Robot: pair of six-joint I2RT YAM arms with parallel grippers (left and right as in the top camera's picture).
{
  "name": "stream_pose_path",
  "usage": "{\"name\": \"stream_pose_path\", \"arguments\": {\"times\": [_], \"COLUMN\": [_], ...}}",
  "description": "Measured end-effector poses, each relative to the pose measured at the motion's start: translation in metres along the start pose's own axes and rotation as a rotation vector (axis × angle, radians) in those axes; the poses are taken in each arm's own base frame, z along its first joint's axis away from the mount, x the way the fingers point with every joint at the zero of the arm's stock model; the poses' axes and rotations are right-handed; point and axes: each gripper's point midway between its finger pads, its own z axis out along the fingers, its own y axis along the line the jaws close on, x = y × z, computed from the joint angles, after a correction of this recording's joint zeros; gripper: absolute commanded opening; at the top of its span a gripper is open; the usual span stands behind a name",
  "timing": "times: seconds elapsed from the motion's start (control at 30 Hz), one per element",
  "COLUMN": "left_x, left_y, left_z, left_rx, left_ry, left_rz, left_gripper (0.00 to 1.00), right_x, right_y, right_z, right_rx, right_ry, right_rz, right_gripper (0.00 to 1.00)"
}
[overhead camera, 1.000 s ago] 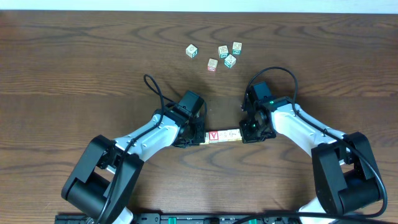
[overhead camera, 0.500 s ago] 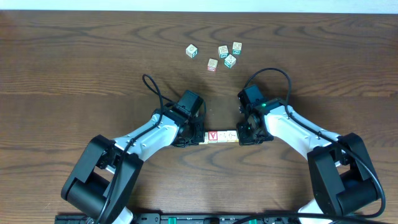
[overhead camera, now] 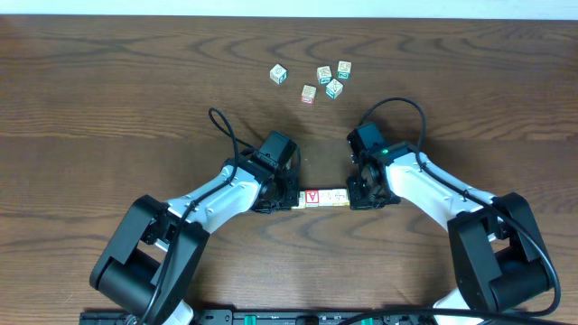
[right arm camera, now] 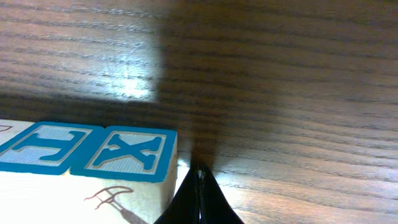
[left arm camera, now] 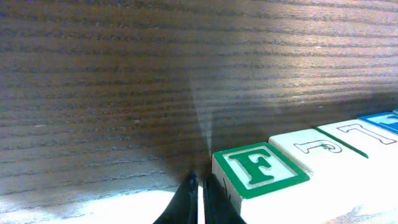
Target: Lift 5 blocks
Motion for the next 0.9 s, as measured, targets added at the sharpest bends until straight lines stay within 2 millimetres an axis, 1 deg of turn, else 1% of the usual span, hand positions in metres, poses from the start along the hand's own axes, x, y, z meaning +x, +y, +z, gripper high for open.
{"name": "stream_pose_path", "arguments": {"times": [0.53, 0.73, 0.9], "left_x": [0.0, 0.0, 0.0], "left_y": [0.0, 0.0, 0.0], "left_z": [0.0, 0.0, 0.0], "left_rx": [0.0, 0.0, 0.0], "left_ry": [0.0, 0.0, 0.0], "left_rz": [0.001, 0.001, 0.001], "left_gripper": [0.08, 0.07, 0.08], "right_x": [-0.006, -0.013, -0.013], "right_y": [-0.002, 0.005, 0.007], "right_z": [0.0, 0.0, -0.001], "right_rx": [0.013, -0.029, -0.062], "right_ry": [-0.026, -0.05, -0.045], "right_rz": [-0.002, -0.03, -0.047], "right_gripper": [0.01, 0.01, 0.01]}}
